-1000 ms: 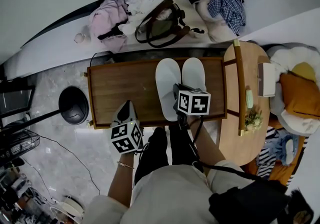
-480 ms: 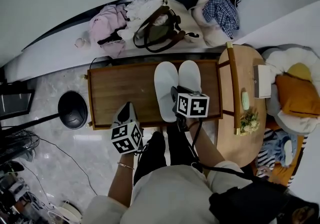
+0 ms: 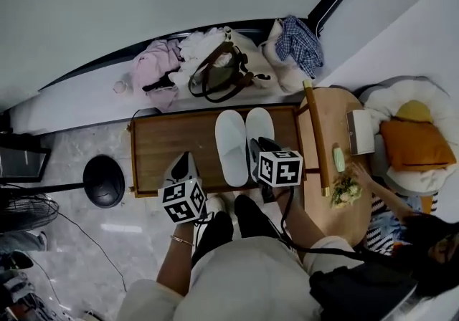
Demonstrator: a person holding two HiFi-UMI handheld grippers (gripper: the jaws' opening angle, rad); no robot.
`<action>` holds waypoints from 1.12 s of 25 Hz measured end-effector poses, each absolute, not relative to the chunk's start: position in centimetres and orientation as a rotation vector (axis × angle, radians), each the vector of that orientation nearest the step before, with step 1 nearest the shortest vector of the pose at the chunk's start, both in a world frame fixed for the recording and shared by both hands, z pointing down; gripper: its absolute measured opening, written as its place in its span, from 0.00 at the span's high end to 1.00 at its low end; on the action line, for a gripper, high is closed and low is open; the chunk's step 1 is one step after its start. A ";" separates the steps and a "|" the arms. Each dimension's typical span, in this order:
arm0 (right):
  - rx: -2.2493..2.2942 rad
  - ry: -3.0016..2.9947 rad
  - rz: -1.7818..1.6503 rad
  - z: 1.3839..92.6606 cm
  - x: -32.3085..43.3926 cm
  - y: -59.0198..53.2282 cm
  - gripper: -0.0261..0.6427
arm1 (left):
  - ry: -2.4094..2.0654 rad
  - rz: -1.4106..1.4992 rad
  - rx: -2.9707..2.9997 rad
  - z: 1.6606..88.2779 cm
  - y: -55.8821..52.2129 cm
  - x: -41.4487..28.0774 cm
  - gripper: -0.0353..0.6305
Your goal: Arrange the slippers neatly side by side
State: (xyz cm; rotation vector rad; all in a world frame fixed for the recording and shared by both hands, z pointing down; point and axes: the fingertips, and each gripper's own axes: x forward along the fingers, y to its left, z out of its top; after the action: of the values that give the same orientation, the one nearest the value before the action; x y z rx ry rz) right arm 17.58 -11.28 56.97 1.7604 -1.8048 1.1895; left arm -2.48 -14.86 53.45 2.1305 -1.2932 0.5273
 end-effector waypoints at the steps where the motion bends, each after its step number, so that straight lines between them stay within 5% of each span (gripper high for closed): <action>1: 1.777 -1.813 1.148 56.0 18.0 -11.1 0.81 | -1.291 0.509 2.153 52.6 -15.0 -2.0 0.93; 16: 2.137 -1.838 0.690 41.8 26.7 -9.4 0.90 | -1.307 0.228 2.467 39.4 -18.6 2.8 0.93; 28: 2.201 -1.823 0.621 39.8 28.9 -8.7 0.91 | -1.313 0.232 2.484 38.7 -18.4 4.2 0.93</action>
State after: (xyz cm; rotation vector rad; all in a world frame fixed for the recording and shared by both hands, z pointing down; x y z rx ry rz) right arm 28.90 -8.69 39.79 2.2006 -1.8234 0.6211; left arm 4.22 -18.43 38.69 2.4836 -1.3128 0.2316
